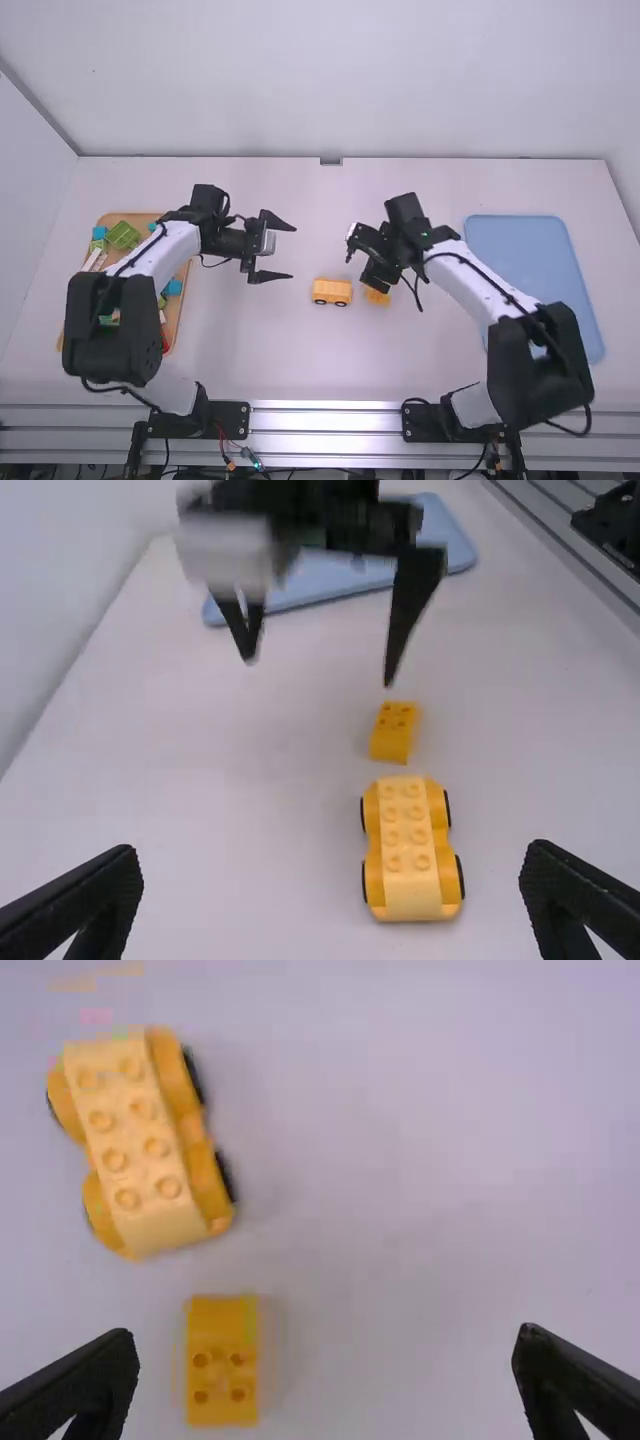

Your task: Assemble lego blocks to make yellow taxi

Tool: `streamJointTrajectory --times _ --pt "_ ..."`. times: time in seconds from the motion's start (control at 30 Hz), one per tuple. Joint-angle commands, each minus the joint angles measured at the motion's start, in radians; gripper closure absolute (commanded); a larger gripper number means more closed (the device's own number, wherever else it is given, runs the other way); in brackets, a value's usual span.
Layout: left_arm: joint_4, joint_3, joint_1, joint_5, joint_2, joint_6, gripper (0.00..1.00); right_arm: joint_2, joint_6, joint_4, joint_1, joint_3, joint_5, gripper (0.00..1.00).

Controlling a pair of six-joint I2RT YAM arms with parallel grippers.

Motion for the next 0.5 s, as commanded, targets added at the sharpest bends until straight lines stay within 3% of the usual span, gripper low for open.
streamJointTrajectory --times 0.0,0.2,0.47 --pt "0.006 -0.011 -0.002 0.056 0.057 -0.026 0.01 -0.042 -0.071 0.061 -0.057 -0.139 -0.22 0.01" --pt "0.099 -0.011 -0.002 0.07 0.153 -0.105 0.01 -0.061 -0.072 0.418 -0.212 -0.417 -0.491 0.01" --pt "0.154 -0.011 -0.041 0.07 0.185 -0.169 0.01 0.072 -0.111 0.692 -0.316 -0.544 -0.619 0.01"
